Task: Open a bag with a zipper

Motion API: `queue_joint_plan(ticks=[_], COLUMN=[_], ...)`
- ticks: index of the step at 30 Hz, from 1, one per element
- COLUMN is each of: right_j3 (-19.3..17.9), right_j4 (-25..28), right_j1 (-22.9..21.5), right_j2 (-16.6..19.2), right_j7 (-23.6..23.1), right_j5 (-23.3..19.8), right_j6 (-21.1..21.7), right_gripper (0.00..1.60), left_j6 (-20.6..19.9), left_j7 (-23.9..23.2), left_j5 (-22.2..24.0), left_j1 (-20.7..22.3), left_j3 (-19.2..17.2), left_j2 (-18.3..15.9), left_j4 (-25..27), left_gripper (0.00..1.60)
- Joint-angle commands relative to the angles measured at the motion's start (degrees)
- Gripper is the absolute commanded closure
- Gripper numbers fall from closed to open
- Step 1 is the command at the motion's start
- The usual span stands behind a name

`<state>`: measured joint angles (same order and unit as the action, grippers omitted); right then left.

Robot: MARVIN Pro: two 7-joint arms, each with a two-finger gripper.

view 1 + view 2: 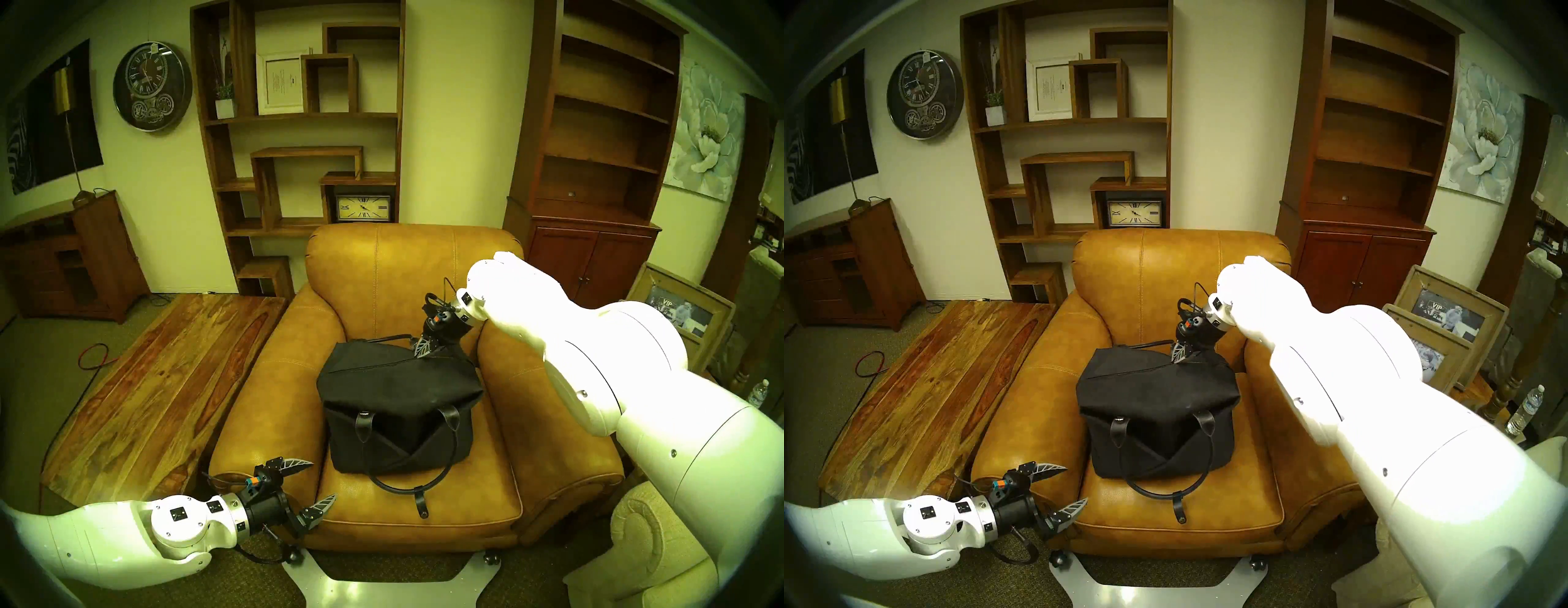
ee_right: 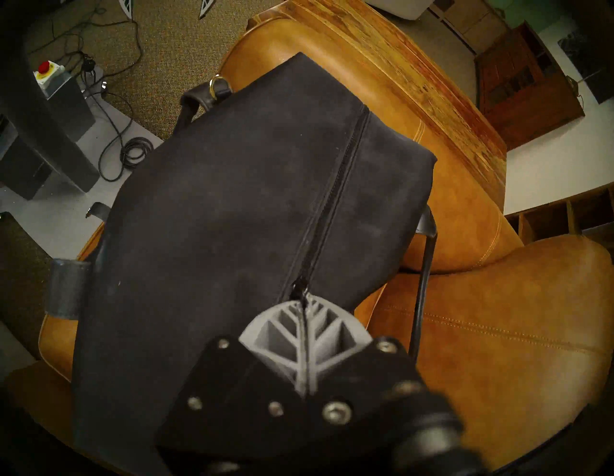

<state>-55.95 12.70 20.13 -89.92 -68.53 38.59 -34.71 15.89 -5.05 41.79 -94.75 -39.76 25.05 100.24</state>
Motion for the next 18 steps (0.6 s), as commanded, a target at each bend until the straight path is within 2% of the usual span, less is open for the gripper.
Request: queue_joint_plan(ticks=[1, 2, 6, 8, 12, 14, 16, 17, 18], right_j3=[1.12, 1.82, 3.38, 4.98, 6.98, 8.81, 9.72, 10.68, 12.0], right_j4=[6.26, 7.85, 9.62, 12.01, 13.46, 15.56, 16.25, 16.33, 16.98], right_j1=[1.01, 1.7, 2.28, 2.8, 2.71, 3.14, 3.21, 3.06, 3.07], right_j2=[-6.11, -7.29, -8.41, -10.38, -10.9, -12.7, -12.87, -14.63, -13.06], right_j7=[0.84, 0.84, 0.95, 1.23, 1.45, 1.59, 1.56, 1.46, 1.68], right_j5=[-2.02, -1.86, -1.67, -1.07, -0.91, -0.14, 0.1, 0.8, 0.24], right_j6=[2.44, 3.66, 5.26, 7.77, 9.38, 12.4, 13.23, 15.11, 15.29], right_gripper=[1.6, 1.6, 1.6, 1.6, 1.6, 1.6, 1.6, 1.6, 1.6], left_j6=[0.25, 0.23, 0.22, 0.21, 0.2, 0.2, 0.2, 0.2, 0.21], left_j7=[-0.06, -0.05, -0.05, -0.04, -0.03, -0.03, -0.03, -0.02, -0.02], left_j5=[-0.05, -0.03, -0.01, 0.02, 0.04, 0.08, 0.09, 0.11, 0.12], left_j1=[0.13, 0.15, 0.2, 0.25, 0.29, 0.33, 0.35, 0.38, 0.4], left_j3=[-0.09, -0.06, -0.01, 0.04, 0.09, 0.14, 0.16, 0.19, 0.21], left_j2=[0.08, 0.08, 0.08, 0.07, 0.07, 0.06, 0.06, 0.06, 0.05], left_j4=[0.4, 0.37, 0.36, 0.35, 0.34, 0.34, 0.33, 0.33, 0.33], left_gripper=[0.0, 0.0, 0.0, 0.0, 0.0, 0.0, 0.0, 0.0, 0.0])
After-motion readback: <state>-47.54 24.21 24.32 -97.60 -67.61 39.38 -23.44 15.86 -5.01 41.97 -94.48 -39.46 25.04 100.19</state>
